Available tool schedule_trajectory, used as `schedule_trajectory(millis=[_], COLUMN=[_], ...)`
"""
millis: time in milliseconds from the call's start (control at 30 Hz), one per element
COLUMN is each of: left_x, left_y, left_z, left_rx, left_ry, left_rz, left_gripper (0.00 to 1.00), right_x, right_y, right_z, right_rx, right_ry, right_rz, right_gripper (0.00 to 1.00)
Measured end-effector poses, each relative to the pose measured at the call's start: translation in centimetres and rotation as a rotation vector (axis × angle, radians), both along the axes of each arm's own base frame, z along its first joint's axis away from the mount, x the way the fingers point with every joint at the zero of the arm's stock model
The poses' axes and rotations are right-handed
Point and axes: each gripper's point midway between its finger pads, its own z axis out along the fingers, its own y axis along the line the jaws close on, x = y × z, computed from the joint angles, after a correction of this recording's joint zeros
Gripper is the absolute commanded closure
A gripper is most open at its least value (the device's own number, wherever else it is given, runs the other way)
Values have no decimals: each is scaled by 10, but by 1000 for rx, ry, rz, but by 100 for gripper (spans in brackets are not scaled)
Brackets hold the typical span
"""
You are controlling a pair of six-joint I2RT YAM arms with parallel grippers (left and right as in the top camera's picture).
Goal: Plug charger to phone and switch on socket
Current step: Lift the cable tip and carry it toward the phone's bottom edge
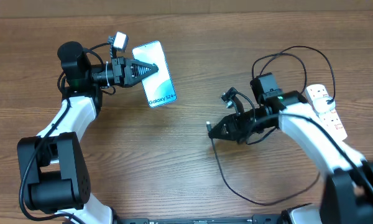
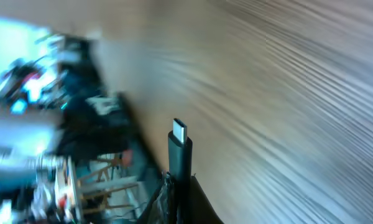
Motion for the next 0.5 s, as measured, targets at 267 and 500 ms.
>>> schedule_trajectory(millis=[267, 500], left_x=[-5, -6], left_y=[-18, -25], left_z=[0, 0], left_rx=[2, 3], left_ry=[0, -1], left_rz=[-34, -46], left_gripper=[96, 96], right_x=[-6, 12], right_y=[49, 60], right_z=[35, 31], right_rx=[148, 74], right_ry=[-207, -188], right_rz=[133, 23], right_gripper=[96, 96])
